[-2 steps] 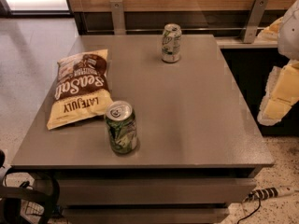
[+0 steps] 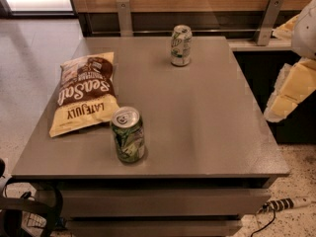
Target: Pick 7up can
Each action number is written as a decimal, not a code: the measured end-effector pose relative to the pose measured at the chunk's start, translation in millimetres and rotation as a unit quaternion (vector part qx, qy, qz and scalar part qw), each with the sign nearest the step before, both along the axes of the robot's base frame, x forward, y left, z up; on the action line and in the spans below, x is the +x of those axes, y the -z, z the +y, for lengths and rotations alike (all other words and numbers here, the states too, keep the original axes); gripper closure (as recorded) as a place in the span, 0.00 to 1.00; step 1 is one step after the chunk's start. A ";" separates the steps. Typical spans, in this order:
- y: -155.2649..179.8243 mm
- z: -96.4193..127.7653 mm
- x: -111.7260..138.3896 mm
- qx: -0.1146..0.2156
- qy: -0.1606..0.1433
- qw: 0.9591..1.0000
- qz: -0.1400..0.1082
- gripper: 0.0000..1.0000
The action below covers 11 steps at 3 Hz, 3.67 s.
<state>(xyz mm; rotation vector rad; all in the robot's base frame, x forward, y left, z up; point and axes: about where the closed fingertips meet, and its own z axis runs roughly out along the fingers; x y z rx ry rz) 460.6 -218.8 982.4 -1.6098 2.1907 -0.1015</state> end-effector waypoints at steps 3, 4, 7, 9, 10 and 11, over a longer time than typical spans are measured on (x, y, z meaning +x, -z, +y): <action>2.2 -3.1 104.5 0.246 0.135 0.948 -0.148 0.00; -10.7 3.3 138.3 0.301 0.152 0.920 -0.197 0.00; -14.8 14.0 213.9 0.371 0.156 0.885 -0.235 0.00; 3.4 29.4 316.0 0.438 0.178 0.834 -0.284 0.00; 19.9 47.8 331.3 0.462 0.169 0.828 -0.268 0.00; 41.4 85.0 328.2 0.496 0.142 0.824 -0.236 0.00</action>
Offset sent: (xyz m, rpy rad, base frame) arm 0.1344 -0.0279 0.0214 0.5916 -0.4758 -0.3503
